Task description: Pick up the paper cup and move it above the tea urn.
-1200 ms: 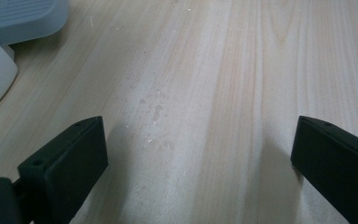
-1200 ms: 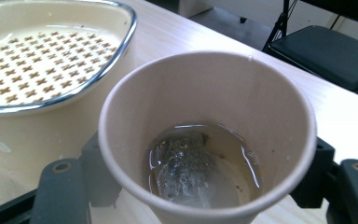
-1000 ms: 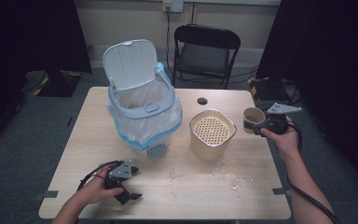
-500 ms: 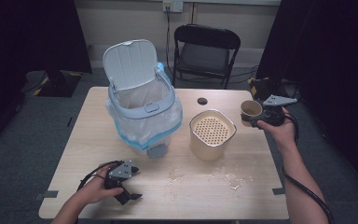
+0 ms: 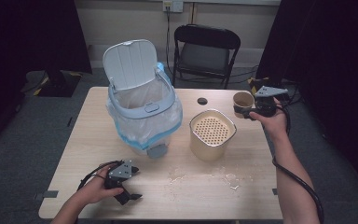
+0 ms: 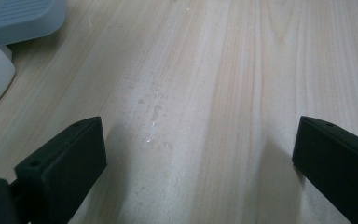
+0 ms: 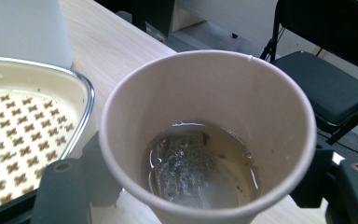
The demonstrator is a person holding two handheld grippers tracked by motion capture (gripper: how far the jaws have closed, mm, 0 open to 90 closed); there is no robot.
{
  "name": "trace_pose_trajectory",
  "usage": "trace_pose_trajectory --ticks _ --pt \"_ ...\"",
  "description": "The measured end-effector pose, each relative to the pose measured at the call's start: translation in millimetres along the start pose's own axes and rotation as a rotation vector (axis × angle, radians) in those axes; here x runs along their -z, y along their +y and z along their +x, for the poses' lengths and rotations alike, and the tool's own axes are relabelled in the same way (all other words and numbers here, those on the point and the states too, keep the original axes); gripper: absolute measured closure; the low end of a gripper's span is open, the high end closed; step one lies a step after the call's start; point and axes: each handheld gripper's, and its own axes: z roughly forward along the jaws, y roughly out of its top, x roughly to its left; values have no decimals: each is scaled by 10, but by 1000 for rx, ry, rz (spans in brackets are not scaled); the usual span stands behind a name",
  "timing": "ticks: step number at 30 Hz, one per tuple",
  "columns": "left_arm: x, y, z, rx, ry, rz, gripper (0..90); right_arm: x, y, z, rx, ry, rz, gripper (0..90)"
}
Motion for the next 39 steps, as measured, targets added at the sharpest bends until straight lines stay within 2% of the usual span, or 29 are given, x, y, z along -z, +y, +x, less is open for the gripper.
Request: trace_pose_trajectory --ticks 10,18,22,24,25,27,30,31,33,36,39 --pt "-1 1 1 -2 2 -3 20 -79 132 -2 45 -14 -19 281" --pt "0 1 3 -5 5 -3 20 -63 242 44 108 -24 -25 281" --pt "0 1 3 -5 5 -3 20 -58 281 59 118 -25 -27 281" --pt "0 1 3 -4 5 -3 20 -66 327 72 147 -34 -19 281" --pt "0 1 3 -4 5 -3 20 -66 327 72 147 -34 -19 281" --pt "2 4 4 -9 3 0 17 -74 371 101 191 -49 -13 282" --pt "0 3 2 -8 4 -1 15 -74 403 139 234 -63 -28 284" --pt "0 3 2 -8 4 -1 15 -74 403 139 234 -63 -28 284" --pt "1 4 4 -10 2 1 15 -53 436 180 262 -70 -62 285" --pt "0 3 4 -10 3 -1 15 -45 460 211 288 -72 -61 284" --pt "1 3 5 -11 3 0 15 -31 499 288 342 -78 -61 285"
